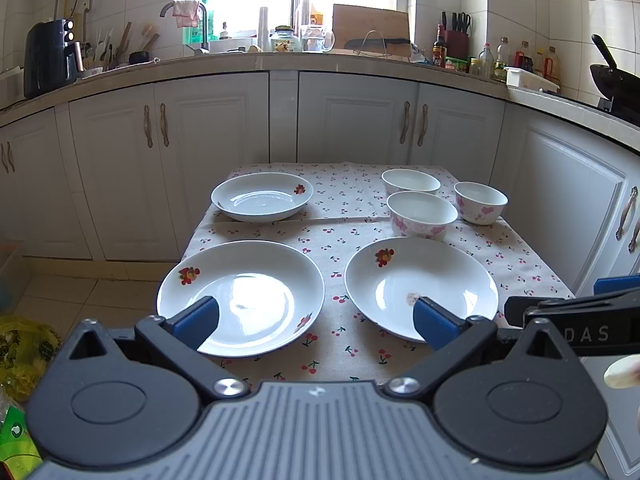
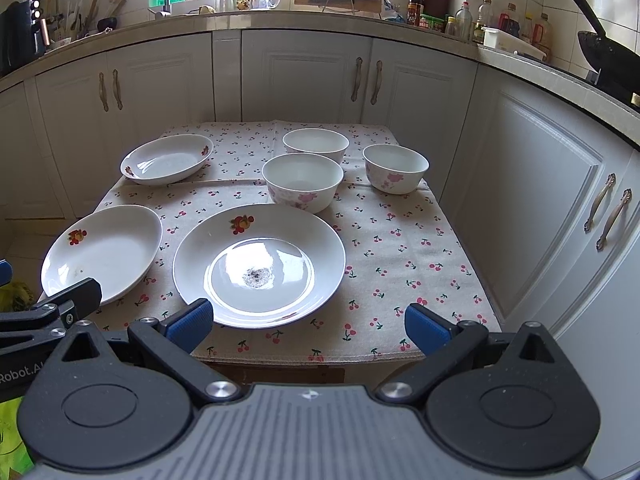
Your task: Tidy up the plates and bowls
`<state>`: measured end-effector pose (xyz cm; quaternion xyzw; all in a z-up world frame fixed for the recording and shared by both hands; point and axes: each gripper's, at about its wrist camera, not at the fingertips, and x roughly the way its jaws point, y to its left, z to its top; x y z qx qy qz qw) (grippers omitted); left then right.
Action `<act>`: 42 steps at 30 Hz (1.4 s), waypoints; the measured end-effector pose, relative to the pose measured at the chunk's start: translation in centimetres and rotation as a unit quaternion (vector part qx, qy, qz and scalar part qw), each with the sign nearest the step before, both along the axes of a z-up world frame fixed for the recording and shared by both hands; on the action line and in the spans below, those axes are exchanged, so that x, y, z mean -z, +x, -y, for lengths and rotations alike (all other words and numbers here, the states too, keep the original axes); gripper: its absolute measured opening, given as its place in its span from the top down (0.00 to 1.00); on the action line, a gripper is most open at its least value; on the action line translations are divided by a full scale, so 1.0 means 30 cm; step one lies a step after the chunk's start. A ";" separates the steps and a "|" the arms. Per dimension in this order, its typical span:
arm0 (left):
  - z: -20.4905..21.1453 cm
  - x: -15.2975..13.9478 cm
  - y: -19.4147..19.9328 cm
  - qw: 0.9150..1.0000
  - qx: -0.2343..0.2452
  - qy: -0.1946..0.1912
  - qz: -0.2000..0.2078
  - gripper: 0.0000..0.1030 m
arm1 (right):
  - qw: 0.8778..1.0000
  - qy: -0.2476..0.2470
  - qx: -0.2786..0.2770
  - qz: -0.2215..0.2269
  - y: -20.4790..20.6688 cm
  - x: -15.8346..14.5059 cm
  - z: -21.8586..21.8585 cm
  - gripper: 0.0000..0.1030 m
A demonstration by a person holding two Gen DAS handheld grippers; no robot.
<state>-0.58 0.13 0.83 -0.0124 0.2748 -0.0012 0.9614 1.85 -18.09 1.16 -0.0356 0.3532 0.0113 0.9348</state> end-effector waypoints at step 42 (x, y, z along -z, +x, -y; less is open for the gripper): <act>-0.002 0.009 0.003 1.000 0.002 -0.001 0.001 0.01 | 1.000 -0.003 0.001 0.002 -0.001 0.003 -0.005 0.00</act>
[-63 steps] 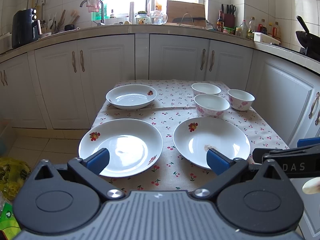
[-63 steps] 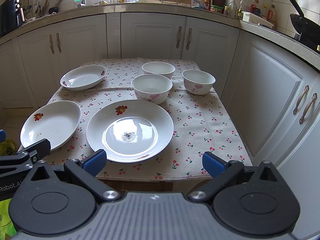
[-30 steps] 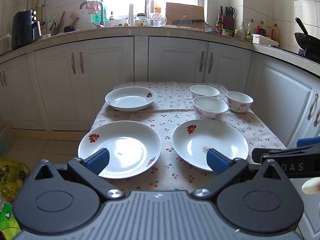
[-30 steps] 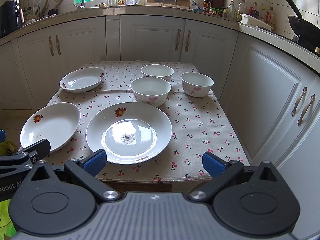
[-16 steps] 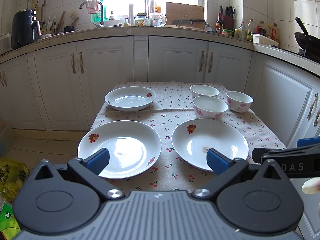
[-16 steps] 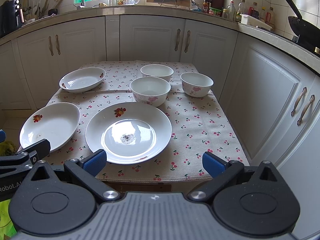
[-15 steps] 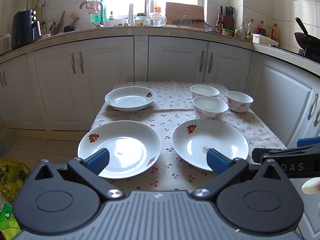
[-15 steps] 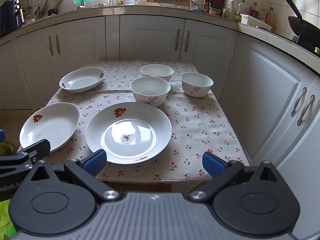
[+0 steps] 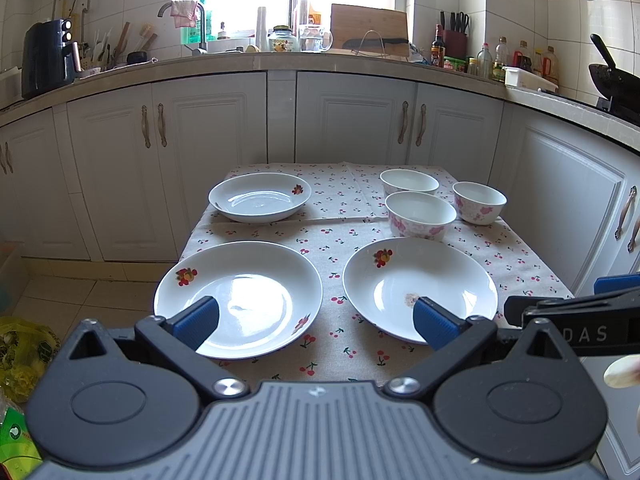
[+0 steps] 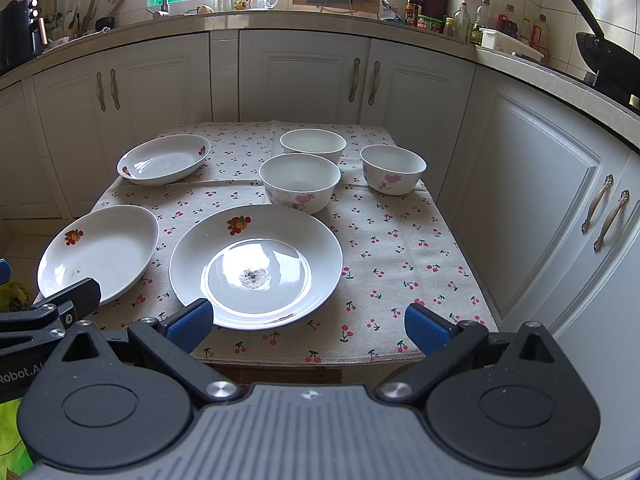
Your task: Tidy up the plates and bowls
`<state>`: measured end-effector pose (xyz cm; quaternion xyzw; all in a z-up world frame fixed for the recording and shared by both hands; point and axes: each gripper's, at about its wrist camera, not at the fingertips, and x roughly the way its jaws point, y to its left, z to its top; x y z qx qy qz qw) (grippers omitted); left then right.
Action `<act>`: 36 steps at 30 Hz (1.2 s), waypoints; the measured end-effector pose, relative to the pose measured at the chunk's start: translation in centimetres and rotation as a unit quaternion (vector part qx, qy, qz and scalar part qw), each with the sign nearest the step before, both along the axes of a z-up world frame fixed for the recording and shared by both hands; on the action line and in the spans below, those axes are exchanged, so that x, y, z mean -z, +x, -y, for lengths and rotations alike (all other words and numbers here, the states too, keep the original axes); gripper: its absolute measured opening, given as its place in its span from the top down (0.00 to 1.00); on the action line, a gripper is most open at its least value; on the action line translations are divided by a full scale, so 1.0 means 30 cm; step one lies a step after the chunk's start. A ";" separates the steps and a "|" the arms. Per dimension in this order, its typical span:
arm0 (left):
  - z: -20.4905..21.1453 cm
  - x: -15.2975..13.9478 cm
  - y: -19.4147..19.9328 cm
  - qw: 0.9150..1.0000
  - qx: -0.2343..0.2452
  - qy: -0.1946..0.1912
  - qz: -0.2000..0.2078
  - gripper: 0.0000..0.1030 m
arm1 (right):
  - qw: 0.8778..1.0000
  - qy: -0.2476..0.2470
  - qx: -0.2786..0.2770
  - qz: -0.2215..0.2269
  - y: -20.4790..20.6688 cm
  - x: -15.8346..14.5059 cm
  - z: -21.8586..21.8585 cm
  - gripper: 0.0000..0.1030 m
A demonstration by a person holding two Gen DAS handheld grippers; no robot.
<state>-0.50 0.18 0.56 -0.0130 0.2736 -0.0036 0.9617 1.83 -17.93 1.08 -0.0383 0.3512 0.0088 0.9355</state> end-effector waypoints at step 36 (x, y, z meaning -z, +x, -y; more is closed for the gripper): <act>-0.258 0.088 0.137 0.998 0.049 -0.027 0.028 0.01 | 0.983 0.071 -0.165 0.025 0.309 -0.044 -0.098 0.00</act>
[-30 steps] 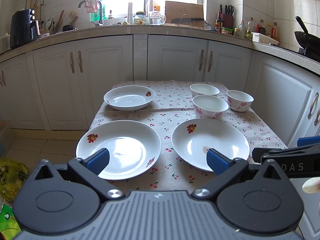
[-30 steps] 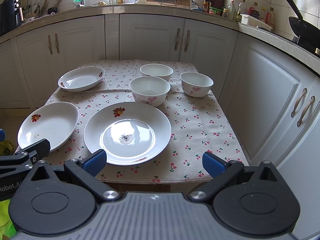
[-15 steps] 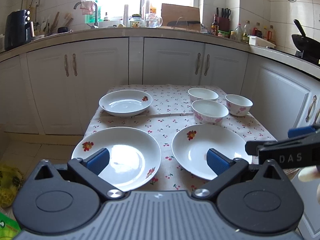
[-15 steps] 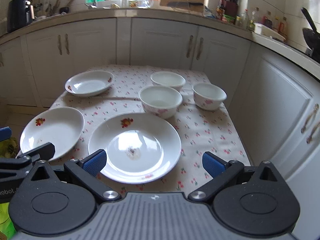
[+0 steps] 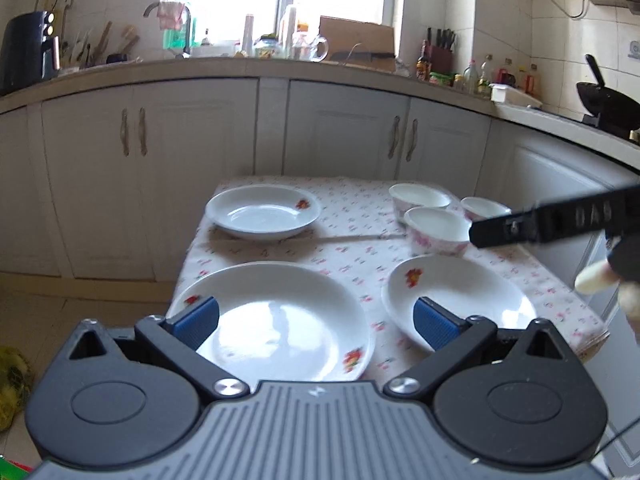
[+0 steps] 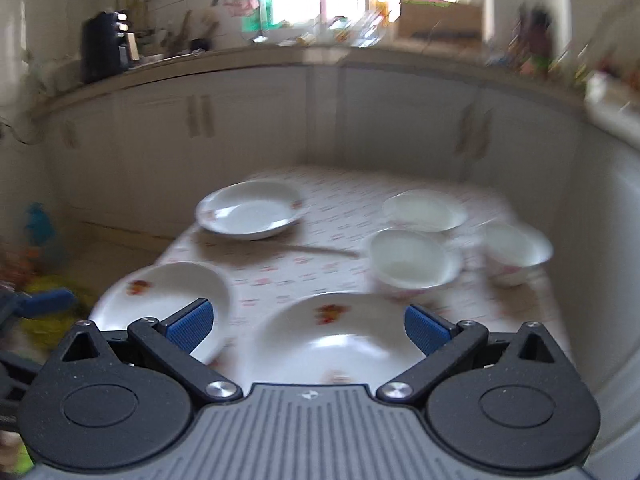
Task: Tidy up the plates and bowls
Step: 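Move the left tool to the stained white plate's rim while the right tool reaches its opposite rim, then close the left tool on the plate rim while the right tool grips the opposite rim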
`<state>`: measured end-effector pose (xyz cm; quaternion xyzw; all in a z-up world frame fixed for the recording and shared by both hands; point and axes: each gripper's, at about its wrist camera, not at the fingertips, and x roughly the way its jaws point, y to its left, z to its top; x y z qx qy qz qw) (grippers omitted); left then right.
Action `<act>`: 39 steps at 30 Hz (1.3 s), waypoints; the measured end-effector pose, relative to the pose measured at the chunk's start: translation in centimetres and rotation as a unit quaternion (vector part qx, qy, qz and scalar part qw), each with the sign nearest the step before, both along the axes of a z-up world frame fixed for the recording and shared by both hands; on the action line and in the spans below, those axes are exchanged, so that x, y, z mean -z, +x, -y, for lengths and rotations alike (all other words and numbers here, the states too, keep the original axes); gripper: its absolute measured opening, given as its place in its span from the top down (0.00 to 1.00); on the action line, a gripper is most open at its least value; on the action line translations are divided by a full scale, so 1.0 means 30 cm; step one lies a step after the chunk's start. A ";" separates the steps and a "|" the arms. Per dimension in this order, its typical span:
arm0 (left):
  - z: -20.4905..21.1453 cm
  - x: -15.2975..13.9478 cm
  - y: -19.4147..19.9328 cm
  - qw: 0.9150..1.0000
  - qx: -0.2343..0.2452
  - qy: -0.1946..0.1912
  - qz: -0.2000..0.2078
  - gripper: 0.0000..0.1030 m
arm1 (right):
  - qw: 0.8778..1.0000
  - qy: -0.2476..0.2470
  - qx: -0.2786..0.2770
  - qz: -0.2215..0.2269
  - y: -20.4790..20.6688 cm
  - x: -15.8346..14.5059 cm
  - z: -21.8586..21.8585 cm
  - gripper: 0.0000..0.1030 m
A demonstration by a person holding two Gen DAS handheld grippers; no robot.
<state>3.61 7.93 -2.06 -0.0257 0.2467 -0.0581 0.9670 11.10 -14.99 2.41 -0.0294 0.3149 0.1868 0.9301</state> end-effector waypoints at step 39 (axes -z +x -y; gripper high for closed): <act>-0.202 0.226 0.139 0.979 0.166 0.059 -0.106 0.01 | 0.956 -0.007 -0.214 -0.200 0.486 0.291 -0.417 0.35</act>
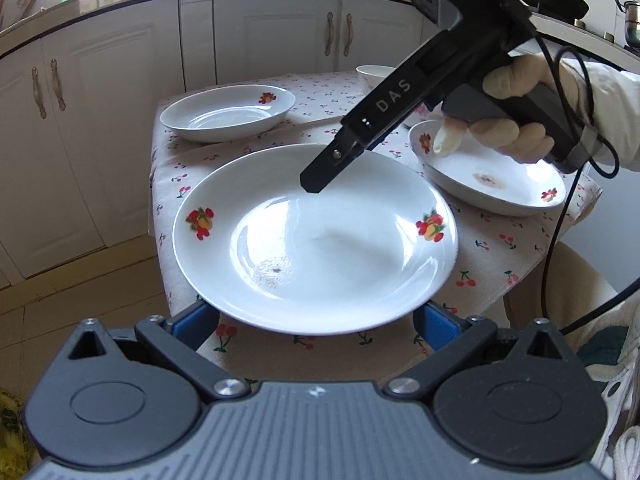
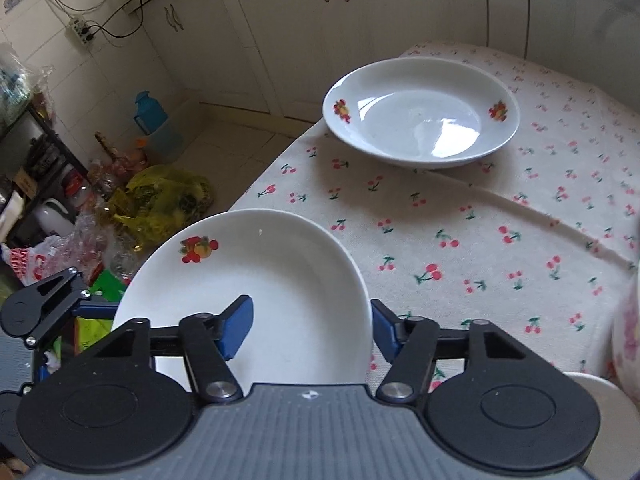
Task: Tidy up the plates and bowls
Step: 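Close the left tool on the plate rim while the right tool grips the opposite rim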
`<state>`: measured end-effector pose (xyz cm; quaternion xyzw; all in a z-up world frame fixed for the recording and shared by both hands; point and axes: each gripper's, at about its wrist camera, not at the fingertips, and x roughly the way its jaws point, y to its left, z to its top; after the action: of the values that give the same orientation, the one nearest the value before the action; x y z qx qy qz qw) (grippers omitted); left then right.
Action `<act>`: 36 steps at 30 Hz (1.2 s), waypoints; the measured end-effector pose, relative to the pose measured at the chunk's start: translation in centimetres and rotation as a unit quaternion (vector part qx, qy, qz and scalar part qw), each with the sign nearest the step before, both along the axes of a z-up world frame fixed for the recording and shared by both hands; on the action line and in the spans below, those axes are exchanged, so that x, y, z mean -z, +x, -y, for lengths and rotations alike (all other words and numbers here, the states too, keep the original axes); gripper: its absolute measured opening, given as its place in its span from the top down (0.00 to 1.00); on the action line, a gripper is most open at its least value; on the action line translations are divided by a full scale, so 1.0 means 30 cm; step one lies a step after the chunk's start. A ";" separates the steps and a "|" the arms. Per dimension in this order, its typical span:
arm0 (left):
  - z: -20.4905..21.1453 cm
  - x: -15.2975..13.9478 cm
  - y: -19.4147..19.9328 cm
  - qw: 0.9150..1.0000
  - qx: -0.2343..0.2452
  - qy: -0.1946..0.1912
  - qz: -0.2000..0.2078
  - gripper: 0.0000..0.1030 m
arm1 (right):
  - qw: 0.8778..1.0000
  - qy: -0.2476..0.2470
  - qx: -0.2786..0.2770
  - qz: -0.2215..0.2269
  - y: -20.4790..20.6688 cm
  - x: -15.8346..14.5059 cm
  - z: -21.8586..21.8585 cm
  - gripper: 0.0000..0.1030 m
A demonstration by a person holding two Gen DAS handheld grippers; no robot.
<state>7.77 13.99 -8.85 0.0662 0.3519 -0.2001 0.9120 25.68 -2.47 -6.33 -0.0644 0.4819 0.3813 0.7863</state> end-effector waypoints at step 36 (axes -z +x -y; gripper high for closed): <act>0.007 0.004 0.198 0.998 0.053 0.004 0.016 0.01 | 0.998 -0.003 0.057 0.030 0.133 -0.005 0.056 0.36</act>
<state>13.70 13.77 -8.96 0.0913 0.3336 -0.2457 0.9055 29.65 -4.15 -6.17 -0.0507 0.4619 0.3326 0.8206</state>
